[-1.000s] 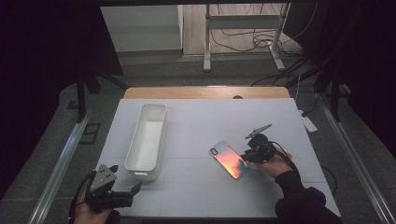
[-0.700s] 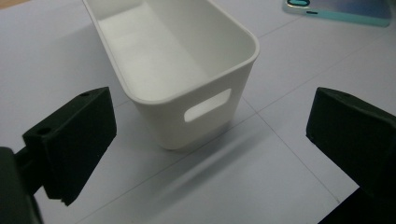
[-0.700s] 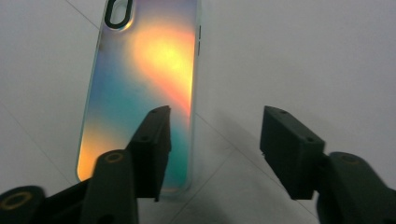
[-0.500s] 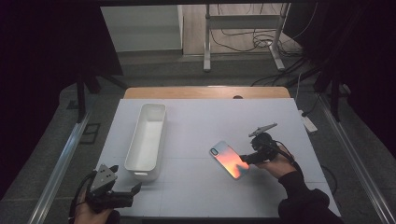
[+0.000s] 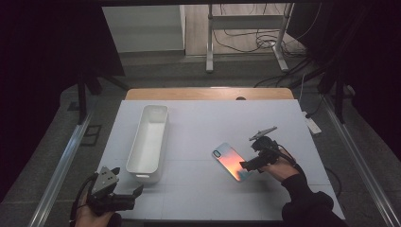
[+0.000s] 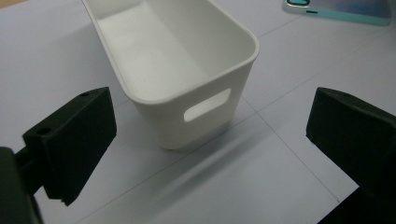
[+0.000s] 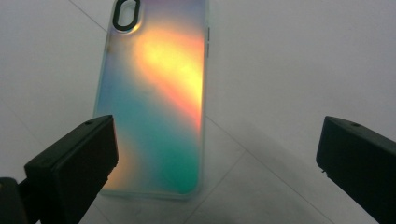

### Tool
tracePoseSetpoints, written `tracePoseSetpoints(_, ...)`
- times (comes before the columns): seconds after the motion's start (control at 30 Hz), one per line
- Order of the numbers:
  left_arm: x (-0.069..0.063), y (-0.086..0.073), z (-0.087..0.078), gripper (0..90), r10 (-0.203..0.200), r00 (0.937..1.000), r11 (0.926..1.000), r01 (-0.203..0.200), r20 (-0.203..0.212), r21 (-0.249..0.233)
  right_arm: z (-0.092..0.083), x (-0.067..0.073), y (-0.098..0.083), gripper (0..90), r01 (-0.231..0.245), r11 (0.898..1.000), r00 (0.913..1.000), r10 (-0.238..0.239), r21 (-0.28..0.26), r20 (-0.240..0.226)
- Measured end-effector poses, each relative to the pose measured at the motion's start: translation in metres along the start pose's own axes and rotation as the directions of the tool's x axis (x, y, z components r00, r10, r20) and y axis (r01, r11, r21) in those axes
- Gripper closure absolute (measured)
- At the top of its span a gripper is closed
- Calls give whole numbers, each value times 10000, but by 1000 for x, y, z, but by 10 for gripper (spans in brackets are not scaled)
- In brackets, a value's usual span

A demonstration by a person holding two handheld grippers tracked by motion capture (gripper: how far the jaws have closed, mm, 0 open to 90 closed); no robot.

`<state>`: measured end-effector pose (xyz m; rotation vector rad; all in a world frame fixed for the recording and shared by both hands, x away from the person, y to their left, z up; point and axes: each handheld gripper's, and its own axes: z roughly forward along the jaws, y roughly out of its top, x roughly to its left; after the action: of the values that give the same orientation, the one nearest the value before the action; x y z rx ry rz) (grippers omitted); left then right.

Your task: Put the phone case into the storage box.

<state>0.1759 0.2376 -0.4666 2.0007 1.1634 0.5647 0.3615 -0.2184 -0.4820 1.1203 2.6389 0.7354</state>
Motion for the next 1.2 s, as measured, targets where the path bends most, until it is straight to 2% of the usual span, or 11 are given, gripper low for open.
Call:
tracePoseSetpoints(0.6,0,0,0,23,14,10000,10000,-14,11,25,9,20,8,0,133,9999,9998,-132,30,-177)
tracePoseSetpoints(1.2,-1,0,1,23,73,10000,9999,-73,8,85,27,40,18,0,498,9972,9981,-476,554,-401)
